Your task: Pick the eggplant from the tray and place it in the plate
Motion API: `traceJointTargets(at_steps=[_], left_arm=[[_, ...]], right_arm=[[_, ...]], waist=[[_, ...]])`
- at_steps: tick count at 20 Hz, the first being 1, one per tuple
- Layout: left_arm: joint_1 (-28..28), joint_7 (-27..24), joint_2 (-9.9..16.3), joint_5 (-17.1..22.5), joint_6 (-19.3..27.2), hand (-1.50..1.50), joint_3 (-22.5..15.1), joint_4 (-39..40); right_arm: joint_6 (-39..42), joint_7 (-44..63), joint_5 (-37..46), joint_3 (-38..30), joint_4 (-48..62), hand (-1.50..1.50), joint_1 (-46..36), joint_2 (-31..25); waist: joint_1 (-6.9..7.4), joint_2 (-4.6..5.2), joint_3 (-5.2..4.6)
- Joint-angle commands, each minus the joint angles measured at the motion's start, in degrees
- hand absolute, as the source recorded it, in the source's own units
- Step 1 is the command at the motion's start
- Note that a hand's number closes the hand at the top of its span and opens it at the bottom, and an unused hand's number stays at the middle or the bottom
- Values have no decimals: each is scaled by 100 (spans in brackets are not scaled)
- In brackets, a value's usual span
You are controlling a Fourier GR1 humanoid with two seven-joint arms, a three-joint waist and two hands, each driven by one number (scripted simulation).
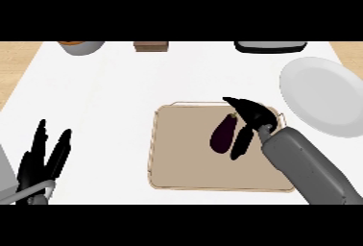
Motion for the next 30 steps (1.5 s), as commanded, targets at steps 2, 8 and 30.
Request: traceJointTargets(at_steps=[2,8,30], left_arm=[[-358,584,-442,851,-766,0,-798,139],[-508,602,-441,866,-853,0,-776,198],[-530,774,-447,824,-737,0,-754,184]], right_arm=[[261,227,-81,4,42,-150,-128,122],[173,99,-7,-91,563,-150,-275,306],[-295,-648,765,102,681,150,-345,181]], waist=[[-73,15,-111],[32,73,-108],[-65,37,-107]])
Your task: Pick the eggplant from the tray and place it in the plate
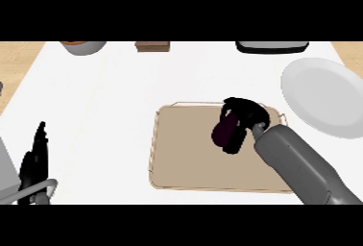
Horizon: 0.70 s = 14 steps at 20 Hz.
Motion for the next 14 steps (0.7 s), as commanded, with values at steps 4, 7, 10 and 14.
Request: traceJointTargets(at_steps=[4,7,10,14], left_arm=[[-363,165,-373,871,-832,0,-801,36],[-277,64,-373,885,-895,0,-733,36],[-336,81,-374,809,-814,0,-682,78],[-340,112,-375,855,-1034,0,-547,18]], right_arm=[[-774,-1006,355,-296,193,150,-82,-474],[-1303,-1352,485,-588,453,150,-177,-701],[-1887,-1532,774,-735,431,150,-219,-1007],[-2466,-1545,921,-856,267,150,-238,-895]], waist=[[-117,62,-123],[-64,86,-122],[-187,66,-127],[-184,30,-129]])
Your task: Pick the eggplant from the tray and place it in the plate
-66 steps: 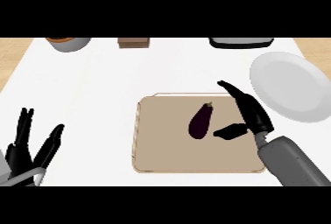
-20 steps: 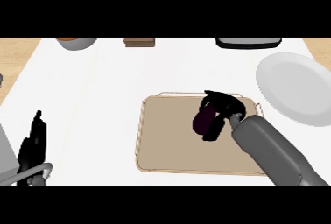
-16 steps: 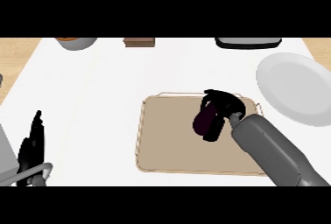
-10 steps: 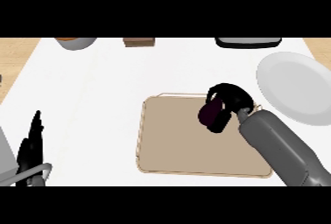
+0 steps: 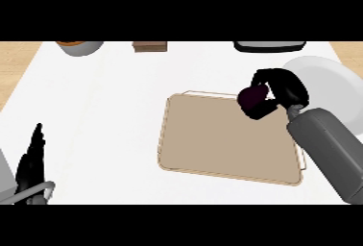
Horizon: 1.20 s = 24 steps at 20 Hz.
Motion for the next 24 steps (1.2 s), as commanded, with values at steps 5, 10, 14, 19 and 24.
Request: traceJointTargets(at_steps=[5,10,14,19,24], left_arm=[[-312,187,-317,741,-860,0,-627,169],[-362,212,-317,814,-918,0,-673,158],[-509,363,-318,806,-908,0,-657,123],[-577,253,-318,876,-921,0,-668,148],[-565,241,-318,850,-876,0,-802,208]], right_arm=[[-1406,-37,297,-713,-259,150,-253,-369],[-1855,206,405,-1021,-42,150,-144,-510],[-1824,311,233,-1308,48,150,-99,-690],[-1789,253,167,-1508,415,150,-58,-846],[-1697,-208,-24,-1782,977,150,-62,-1045]], waist=[[-212,-23,-137],[-172,14,-137],[-213,14,-135],[-123,45,-138],[13,108,-129]])
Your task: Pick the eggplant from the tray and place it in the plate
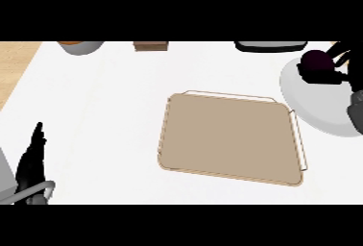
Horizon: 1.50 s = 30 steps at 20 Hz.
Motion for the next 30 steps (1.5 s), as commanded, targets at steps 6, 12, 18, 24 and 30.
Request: traceJointTargets(at_steps=[6,12,18,24,30], left_arm=[[-538,144,-280,814,-744,0,-867,271],[-504,89,-281,805,-730,0,-1034,288],[-600,166,-281,806,-849,0,-896,308],[-481,62,-282,820,-902,0,-644,329],[-378,126,-284,792,-793,0,-671,258]], right_arm=[[463,-553,-179,-219,1047,150,115,-204],[1554,-951,-550,-318,1715,150,19,-173],[2172,-1546,-582,-273,2185,-150,102,-175],[2366,-2801,-1327,-983,2030,-150,-58,-280],[2542,-3492,-2656,-2273,2156,-150,-117,-85]], waist=[[49,99,-114],[151,144,-108],[140,124,-101],[-26,55,-96],[-162,51,-86]])
